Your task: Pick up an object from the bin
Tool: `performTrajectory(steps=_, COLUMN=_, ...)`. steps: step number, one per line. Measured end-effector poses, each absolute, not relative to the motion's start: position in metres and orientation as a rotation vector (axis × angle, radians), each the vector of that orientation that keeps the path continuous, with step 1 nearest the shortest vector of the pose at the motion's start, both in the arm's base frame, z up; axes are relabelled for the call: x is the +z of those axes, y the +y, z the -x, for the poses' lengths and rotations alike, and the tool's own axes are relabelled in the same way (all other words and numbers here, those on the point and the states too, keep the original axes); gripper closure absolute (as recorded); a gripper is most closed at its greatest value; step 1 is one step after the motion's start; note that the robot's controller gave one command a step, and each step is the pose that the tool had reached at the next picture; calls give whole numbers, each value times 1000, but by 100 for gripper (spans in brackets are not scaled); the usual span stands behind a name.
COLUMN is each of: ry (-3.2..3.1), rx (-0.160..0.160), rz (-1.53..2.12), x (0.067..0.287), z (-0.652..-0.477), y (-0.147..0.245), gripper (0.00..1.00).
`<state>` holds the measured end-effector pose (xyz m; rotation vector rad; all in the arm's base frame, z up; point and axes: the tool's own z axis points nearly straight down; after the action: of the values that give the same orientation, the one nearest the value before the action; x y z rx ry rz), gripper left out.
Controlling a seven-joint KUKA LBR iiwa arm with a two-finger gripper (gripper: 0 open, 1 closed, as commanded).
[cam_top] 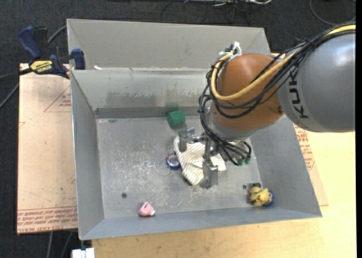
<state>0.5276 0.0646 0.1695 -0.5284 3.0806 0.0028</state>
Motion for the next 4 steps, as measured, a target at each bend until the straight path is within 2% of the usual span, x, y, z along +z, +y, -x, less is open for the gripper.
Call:
performTrajectory(steps=1, ry=3077, rx=7, rz=607, x=163, z=-525, y=74, gripper=0)
performTrajectory(steps=2, ry=2984, rx=1, rz=932, x=130, z=-536, y=62, gripper=0)
performTrajectory(steps=3, ry=3018, rx=8, rz=834, x=129, z=-576, y=59, gripper=0)
performTrajectory(steps=4, ry=2921, rx=2, rz=1106, x=160, z=-593, y=82, gripper=0)
